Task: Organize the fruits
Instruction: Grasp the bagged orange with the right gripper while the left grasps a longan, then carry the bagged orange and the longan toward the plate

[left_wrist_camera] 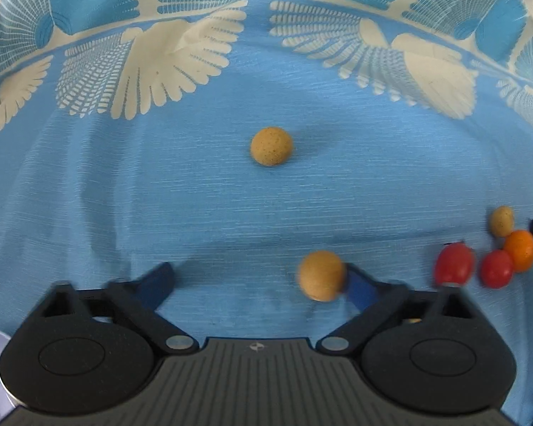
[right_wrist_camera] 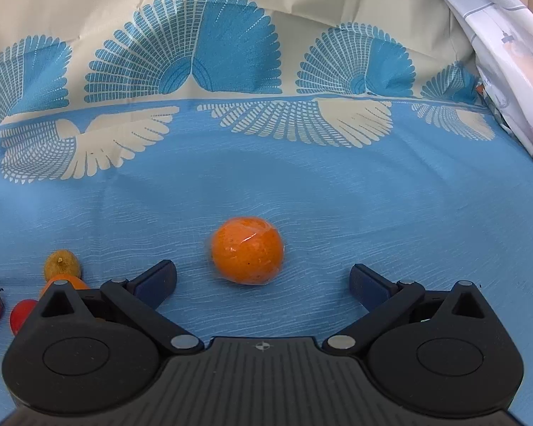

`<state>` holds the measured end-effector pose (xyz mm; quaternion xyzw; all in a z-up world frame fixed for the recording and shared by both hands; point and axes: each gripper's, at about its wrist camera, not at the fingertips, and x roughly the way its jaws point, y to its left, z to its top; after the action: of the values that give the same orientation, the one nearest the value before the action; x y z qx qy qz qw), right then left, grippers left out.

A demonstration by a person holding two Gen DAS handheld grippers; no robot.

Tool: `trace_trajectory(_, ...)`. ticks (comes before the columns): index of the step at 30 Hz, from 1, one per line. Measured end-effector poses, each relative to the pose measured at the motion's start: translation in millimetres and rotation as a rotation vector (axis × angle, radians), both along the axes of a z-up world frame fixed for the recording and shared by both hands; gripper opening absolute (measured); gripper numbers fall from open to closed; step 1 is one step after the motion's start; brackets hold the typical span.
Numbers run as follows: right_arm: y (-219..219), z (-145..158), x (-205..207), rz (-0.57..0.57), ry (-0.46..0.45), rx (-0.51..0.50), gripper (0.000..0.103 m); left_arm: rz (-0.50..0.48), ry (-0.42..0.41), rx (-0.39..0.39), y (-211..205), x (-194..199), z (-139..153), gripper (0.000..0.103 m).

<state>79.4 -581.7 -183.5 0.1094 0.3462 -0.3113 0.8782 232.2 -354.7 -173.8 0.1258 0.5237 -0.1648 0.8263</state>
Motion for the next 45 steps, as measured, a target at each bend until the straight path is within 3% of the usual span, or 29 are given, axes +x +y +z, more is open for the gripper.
trace_trajectory(1, 0.4, 1.1, 1.2, 0.001, 0.008, -0.001, 0.101, -0.016, -0.017, 0.001, -1.3, -4.2, 5.2, 0.061)
trace_trajectory(2, 0.6, 4.0, 1.6, 0.006, 0.009, 0.003, 0.087, -0.04, -0.032, 0.01, -3.0, -8.0, 9.9, 0.027)
trace_trajectory(3, 2.3, 8.2, 1.4, 0.01, -0.001, -0.001, 0.053, -0.058, -0.032, 0.016, -4.1, -10.0, 13.4, 0.027)
trace_trajectory(4, 4.5, 12.8, 1.4, 0.018, -0.002, -0.011, 0.04, -0.056, -0.025, 0.008, -2.7, -11.1, 16.3, 0.027)
trace_trajectory(7, 4.6, 22.7, 0.1, 0.003, 0.03, 0.014, 0.04, -0.05, -0.018, -0.013, 3.8, -18.8, 29.1, 0.027)
trace_trajectory(13, 21.4, 65.2, -44.1, -0.042, -0.038, 0.08, 0.04, -0.048, -0.075, 0.0, 29.3, -62.8, 83.1, 0.027)
trace_trajectory(26, 177.9, 180.4, -174.6, 0.142, -0.203, 0.21, 0.04, -0.007, -0.13, -0.015, 155.5, -192.7, 193.8, 0.028)
trace_trajectory(35, 302.9, 232.6, -213.2, 0.372, -0.241, 0.253, 0.04, 0.072, -0.176, 0.003, 256.4, -255.9, 223.4, 0.027)
trace_trajectory(45, 391.6, 257.3, -238.2, 0.592, -0.224, 0.204, 0.04, 0.148, -0.187, -0.037, 332.5, -307.9, 230.0, 0.027)
